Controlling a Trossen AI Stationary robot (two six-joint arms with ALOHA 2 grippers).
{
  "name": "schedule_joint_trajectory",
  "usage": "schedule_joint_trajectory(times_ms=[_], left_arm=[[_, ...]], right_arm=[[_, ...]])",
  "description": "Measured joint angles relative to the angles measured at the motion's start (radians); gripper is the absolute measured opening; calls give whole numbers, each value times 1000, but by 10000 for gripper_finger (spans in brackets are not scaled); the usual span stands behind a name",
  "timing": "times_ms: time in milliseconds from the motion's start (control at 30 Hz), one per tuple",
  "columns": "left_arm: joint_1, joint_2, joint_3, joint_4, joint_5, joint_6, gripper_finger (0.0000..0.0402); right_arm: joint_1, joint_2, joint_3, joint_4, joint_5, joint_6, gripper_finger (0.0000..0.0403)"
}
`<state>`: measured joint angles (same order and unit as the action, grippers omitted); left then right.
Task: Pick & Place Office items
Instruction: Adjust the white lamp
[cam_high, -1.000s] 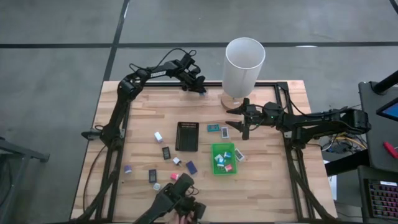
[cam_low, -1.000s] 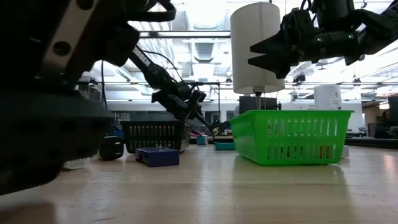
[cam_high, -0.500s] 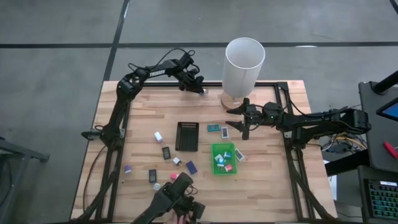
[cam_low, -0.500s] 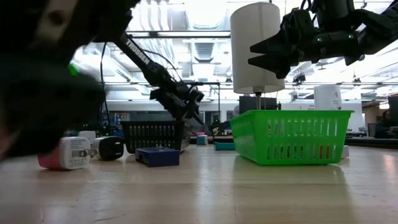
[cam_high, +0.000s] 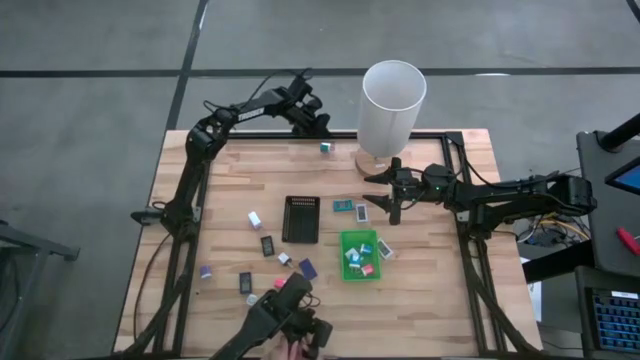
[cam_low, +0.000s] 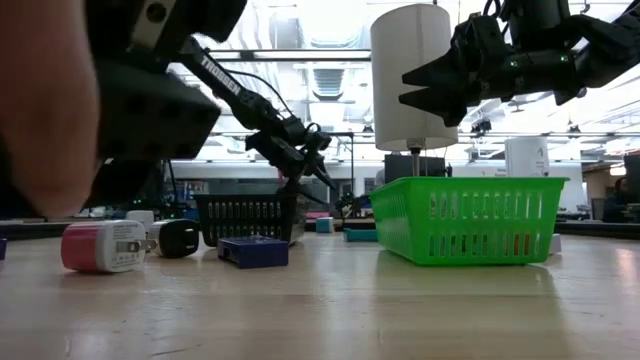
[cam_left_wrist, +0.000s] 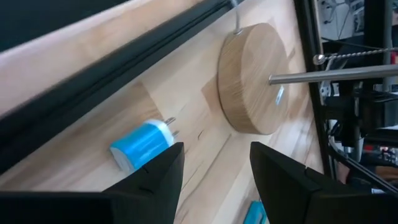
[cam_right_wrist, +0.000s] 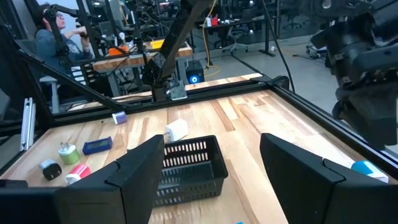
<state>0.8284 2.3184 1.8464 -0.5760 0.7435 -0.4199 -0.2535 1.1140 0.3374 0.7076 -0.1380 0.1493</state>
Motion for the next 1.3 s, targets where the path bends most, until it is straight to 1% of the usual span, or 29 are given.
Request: schedule_joint_trajectory(times_ms=[267,467,767,867,967,1067,1133,1233,1300], left_arm=[[-1,1,-14,-1,0,-24,190],[-7,2,-20,-6,1,-30,190],[-14,10,-24,-57,2,-25,190],[-13,-7,-25,-56,29,49,190],[-24,-67,-34,-44,24,139,190],[-48,-140,-73,21,15,212,190],[-65,-202,-135,108,11,262,190],[-88,-325,-277,324,9,281,190],[-102,-420,-412,494,3,282,190]], right_arm=[[0,0,0,0,0,0,253],[0,0,0,0,0,0,260],[0,0,0,0,0,0,268],[0,0,0,0,0,0,266],[0,0,0,0,0,0,262],[0,0,0,0,0,0,258],[0,0,0,0,0,0,256],[0,0,0,0,0,0,256],[0,0,0,0,0,0,259]])
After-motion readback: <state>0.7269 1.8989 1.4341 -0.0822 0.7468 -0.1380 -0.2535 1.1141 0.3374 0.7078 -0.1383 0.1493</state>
